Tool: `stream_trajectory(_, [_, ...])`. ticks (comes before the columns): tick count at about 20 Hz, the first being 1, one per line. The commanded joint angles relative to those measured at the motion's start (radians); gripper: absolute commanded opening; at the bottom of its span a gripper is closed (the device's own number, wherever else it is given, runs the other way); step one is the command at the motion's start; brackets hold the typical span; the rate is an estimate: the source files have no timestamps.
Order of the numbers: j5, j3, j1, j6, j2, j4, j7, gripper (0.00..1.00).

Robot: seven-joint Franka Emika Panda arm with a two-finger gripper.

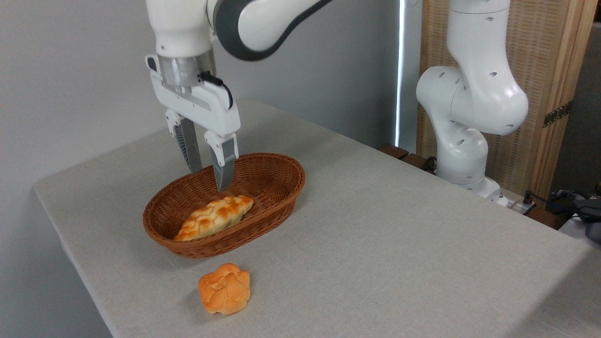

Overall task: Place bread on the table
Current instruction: 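Lower the open gripper toward the braided bread in the wicker basket, then close the gripper on the braided bread inside the basket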

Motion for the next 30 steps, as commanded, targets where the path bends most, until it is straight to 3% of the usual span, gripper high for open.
stream_trajectory(1, [0.088,-0.013,0.002,0.056,0.001,-0.065,0.028,1.00])
stream_trajectory(10, [0.094,-0.019,-0.029,0.095,0.025,-0.108,0.045,1.00])
stream_trajectory(24, [0.100,-0.019,-0.029,0.108,0.048,-0.121,0.097,1.00])
stream_trajectory(26, [0.139,-0.019,-0.029,0.109,0.053,-0.121,0.097,1.00])
stream_trajectory(30, [0.142,-0.019,-0.029,0.149,0.058,-0.121,0.091,1.00])
